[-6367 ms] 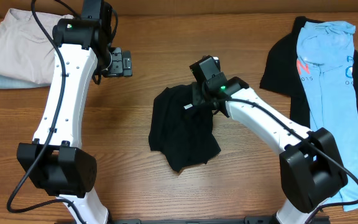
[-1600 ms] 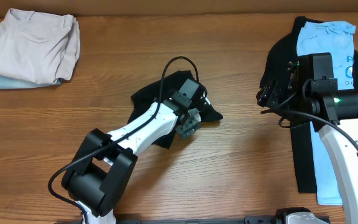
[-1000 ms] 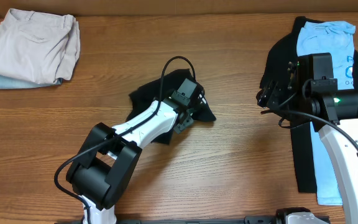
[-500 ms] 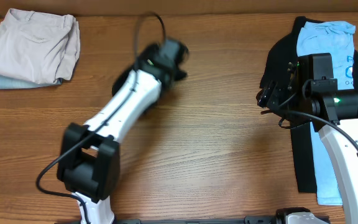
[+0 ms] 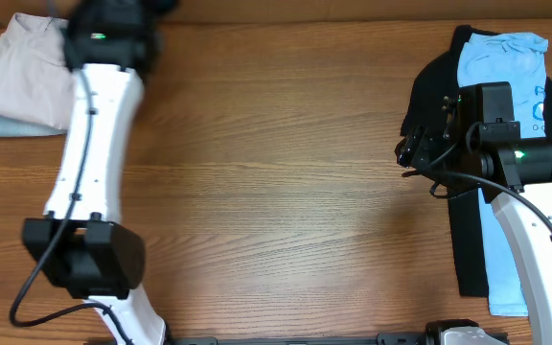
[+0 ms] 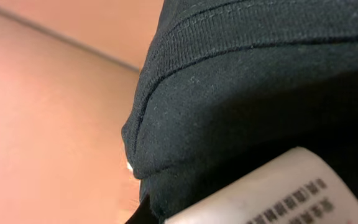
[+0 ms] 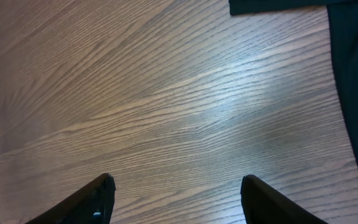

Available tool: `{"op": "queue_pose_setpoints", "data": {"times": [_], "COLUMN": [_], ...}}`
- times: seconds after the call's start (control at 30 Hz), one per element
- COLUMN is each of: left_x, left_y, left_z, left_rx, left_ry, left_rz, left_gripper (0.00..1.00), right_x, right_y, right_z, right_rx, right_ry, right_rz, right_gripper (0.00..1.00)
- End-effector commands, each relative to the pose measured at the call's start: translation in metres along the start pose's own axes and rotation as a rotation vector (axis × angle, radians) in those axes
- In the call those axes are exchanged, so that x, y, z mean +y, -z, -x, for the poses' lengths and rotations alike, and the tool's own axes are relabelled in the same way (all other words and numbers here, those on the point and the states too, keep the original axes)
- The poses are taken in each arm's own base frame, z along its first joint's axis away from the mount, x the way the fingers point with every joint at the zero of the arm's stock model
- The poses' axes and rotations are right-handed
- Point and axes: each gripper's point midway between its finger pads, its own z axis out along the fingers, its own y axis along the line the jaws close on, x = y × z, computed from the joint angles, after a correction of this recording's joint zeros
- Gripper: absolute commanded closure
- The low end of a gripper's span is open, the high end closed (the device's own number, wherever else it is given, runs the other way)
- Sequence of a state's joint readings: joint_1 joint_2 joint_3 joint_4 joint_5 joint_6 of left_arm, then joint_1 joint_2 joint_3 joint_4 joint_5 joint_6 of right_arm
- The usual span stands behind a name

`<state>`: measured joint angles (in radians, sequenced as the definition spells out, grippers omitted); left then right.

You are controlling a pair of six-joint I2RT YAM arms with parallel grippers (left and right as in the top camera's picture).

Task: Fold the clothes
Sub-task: 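Carry the black t-shirt left and place it on the beige garment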

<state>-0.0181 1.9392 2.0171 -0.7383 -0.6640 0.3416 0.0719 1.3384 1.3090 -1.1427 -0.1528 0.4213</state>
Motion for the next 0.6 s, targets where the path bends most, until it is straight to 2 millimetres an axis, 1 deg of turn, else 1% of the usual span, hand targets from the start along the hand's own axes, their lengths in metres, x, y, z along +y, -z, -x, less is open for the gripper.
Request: {"op": "queue_pose_setpoints", "data": {"times": [0.0, 0.13, 0.2, 0.3, 0.4, 0.47, 0.5, 0.57], "left_x": [0.055, 0.09, 0.109, 0.123, 0.123, 0.113, 0.105, 0.093], "left_y": [-0.013, -0.046, -0.065, -0.087, -0.111, -0.127, -0.14, -0.154], "left_z": [0.001, -0.01, -0.02, -0.034, -0.052, -0.064, -0.074, -0.084], "left_rx": [-0.036, -0.049, -0.038, -0.018, 0.025, 0.064, 0.091, 0.118], "left_ry": [-0.017, 0.075, 0.127, 0.171, 0.171, 0.159, 0.156, 0.157], "left_rz": [0.042, 0.072, 0.114, 0.145, 0.151, 0.14, 0.133, 0.12], "left_gripper": [0.96, 0.96, 0.96, 0.96, 0.96, 0.96, 0.96, 0.96], "right_x": [0.001, 0.0, 0.0, 0.0, 0.0, -0.001, -0.001, -0.002], "right_y": [0.002, 0.002, 0.002, 0.002, 0.002, 0.002, 0.002, 0.002], "right_z": [0.003, 0.002, 0.001, 0.001, 0.001, 0.001, 0.001, 0.001], "right_rx": [-0.012, -0.008, -0.004, -0.003, -0.004, -0.006, -0.006, -0.007], "right_ry": [0.007, 0.006, 0.006, 0.005, 0.006, 0.005, 0.005, 0.005], "right_rz": [0.002, 0.0, -0.002, -0.002, -0.002, -0.005, -0.006, -0.014], "right_gripper": [0.31, 0.31, 0.32, 0.32, 0.31, 0.32, 0.31, 0.32]}}
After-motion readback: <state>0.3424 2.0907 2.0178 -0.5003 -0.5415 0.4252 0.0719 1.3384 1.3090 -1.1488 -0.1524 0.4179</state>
